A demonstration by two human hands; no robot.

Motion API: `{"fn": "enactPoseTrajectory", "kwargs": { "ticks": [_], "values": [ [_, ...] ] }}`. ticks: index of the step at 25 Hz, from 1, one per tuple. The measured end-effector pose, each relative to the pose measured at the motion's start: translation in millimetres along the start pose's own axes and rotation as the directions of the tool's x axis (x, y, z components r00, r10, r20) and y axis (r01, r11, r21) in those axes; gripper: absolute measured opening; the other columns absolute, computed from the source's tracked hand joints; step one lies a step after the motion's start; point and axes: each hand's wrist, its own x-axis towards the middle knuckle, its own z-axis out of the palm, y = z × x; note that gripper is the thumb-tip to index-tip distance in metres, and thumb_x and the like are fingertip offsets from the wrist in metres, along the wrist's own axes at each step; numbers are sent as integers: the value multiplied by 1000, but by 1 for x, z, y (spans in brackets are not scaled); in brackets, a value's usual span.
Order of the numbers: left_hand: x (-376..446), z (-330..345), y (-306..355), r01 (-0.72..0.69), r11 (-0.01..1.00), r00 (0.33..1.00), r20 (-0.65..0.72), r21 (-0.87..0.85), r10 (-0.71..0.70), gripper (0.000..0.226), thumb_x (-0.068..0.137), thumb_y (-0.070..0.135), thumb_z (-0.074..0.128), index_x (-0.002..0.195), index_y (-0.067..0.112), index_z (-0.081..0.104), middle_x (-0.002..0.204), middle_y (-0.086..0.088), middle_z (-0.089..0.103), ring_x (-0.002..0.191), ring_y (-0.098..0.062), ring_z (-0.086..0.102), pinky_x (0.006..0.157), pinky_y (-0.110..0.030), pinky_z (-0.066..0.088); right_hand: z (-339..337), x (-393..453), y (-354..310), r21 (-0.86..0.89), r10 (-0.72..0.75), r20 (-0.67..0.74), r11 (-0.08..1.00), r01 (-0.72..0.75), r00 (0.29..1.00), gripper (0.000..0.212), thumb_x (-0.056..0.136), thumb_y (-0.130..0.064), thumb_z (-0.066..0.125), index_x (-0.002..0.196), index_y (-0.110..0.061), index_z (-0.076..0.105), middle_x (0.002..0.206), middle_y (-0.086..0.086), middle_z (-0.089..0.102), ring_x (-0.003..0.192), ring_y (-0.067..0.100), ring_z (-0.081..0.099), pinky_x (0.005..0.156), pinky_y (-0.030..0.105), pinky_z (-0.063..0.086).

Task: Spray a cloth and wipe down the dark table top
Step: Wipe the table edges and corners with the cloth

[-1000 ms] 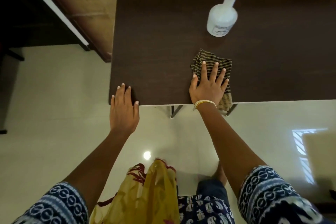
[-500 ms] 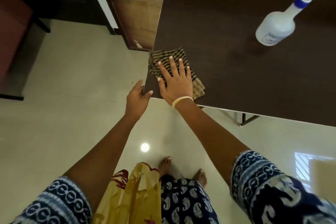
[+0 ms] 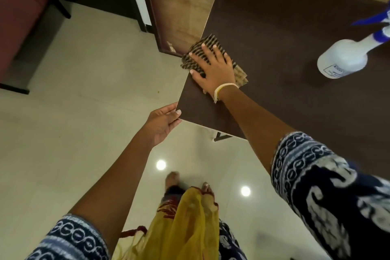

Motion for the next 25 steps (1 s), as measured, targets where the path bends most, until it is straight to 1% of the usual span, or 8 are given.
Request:
{"fn": "enactPoseTrajectory", "kwargs": {
  "ticks": [2,4,7,11,13,15,20,25],
  "values": [
    [6,-7,6,48,999,999,22,-6,-48,47,90,-6,59,135,3,53,132,-10,60,117,-18,61,84,-23,57,-2,28,2,-12,77,6,997,-77,997,57,92,-63,28,146,-45,34,161,-4,21,149,28,14,119,51,11],
    [15,-15,19,117,991,990,69,66,-122,50,84,-9,64,133,1,55,133,-14,59,116,-22,63,83,-27,58,-3,50,3,-23,121,-11,992,-121,993,56,91,-62,30,142,-42,42,160,-2,25,149,28,16,118,52,12],
    [31,-19,51,217,917,940,182,334,-289,48,80,-10,69,125,-1,59,123,-16,65,106,-23,68,85,-31,58,-4,77,6,-33,173,-56,984,-175,983,55,89,-59,33,134,-33,52,157,0,31,147,29,21,116,54,15],
    [52,-20,94,227,751,850,251,620,-464,29,86,-5,65,114,0,65,108,-15,72,98,-24,71,81,-29,59,-8,106,7,-25,271,-84,962,-274,959,52,88,-56,37,131,-31,52,156,2,31,145,30,23,115,56,18],
    [61,-24,110,205,740,848,262,641,-461,25,90,-4,60,114,2,67,108,-14,73,99,-24,72,82,-28,59,-9,104,2,14,315,-63,949,-315,947,51,91,-56,37,135,-34,49,159,1,26,147,31,18,117,56,13],
    [71,-28,125,158,772,881,265,616,-391,26,94,-3,55,118,2,65,110,-15,72,101,-23,71,85,-28,58,-4,83,-10,31,333,-69,943,-331,940,51,93,-55,35,140,-36,46,161,2,22,148,32,15,118,55,10],
    [79,-10,155,73,755,923,242,652,-298,34,94,1,56,128,2,59,123,-16,65,108,-23,66,97,-32,51,12,-8,-62,19,327,-80,945,-326,942,54,92,-56,37,144,-42,39,161,2,22,148,32,16,118,56,13],
    [92,14,176,9,700,931,250,714,-266,34,96,6,55,130,5,57,124,-13,65,112,-25,64,100,-36,49,6,7,-56,75,405,-75,914,-399,911,67,79,-60,47,143,-43,39,160,1,25,148,31,17,117,55,14]
  ]
}}
